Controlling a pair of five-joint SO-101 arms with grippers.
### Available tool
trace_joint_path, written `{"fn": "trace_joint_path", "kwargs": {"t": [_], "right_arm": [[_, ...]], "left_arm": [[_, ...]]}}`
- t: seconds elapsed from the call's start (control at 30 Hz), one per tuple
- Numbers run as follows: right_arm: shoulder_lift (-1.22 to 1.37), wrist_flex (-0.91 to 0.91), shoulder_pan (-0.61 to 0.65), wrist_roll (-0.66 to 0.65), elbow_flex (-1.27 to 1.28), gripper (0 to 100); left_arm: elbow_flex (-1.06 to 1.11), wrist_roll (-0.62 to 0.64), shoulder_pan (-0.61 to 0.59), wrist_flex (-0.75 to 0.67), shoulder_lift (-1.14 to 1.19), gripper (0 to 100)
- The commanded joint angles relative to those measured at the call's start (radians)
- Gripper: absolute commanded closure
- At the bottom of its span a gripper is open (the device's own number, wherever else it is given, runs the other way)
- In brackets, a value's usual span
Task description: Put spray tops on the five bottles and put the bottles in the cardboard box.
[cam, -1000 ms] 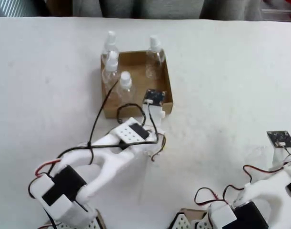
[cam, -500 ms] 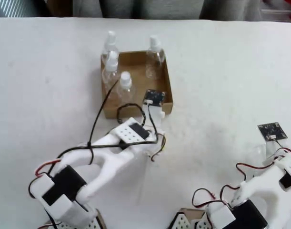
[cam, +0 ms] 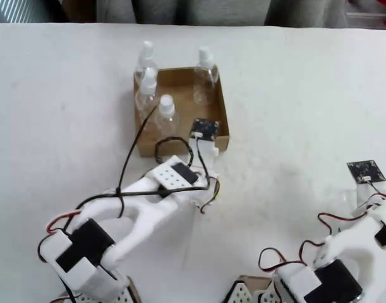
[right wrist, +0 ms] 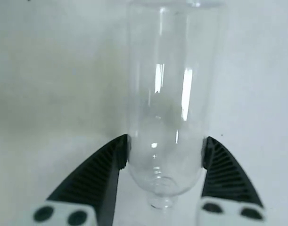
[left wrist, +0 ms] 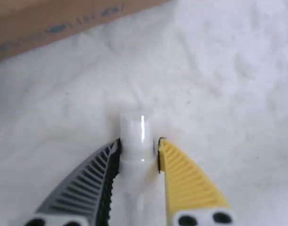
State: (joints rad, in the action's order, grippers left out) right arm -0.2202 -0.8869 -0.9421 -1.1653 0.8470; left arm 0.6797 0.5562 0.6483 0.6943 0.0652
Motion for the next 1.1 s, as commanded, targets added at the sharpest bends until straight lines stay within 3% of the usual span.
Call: {"fn": "trace_joint_path", "kwargs": {"t": [0.0, 0.13, 0.4, 0.57, 0.8, 1.0, 1.07], "right_arm": [[0.056, 0.005, 0.008, 0.011, -0.057, 84.8], [0.061, -0.054, 0.027, 0.006, -0.157, 84.8], [0.061, -0.179, 0.294, -0.015, -0.356, 84.8], [0.022, -0.354, 0.447, -0.258, -0.35, 84.8], [-0.137, -0.611, 0.519, -0.649, -0.295, 84.8], [-0.257, -0.555, 0.524, -1.033, -0.078, 84.7], [-0.288, -0.49, 0.526, -1.083, -0.008, 84.4]], "left_arm": [[-0.017, -0.009, 0.005, 0.021, -0.015, 97], [-0.017, -0.009, 0.005, 0.021, -0.015, 97], [-0.017, -0.009, 0.004, 0.021, -0.015, 97], [-0.017, -0.011, 0.004, 0.021, -0.015, 97], [-0.018, -0.014, 0.004, 0.021, -0.015, 97], [-0.02, -0.041, 0.004, 0.021, -0.015, 97], [-0.018, -0.041, 0.004, 0.021, -0.015, 97]]}}
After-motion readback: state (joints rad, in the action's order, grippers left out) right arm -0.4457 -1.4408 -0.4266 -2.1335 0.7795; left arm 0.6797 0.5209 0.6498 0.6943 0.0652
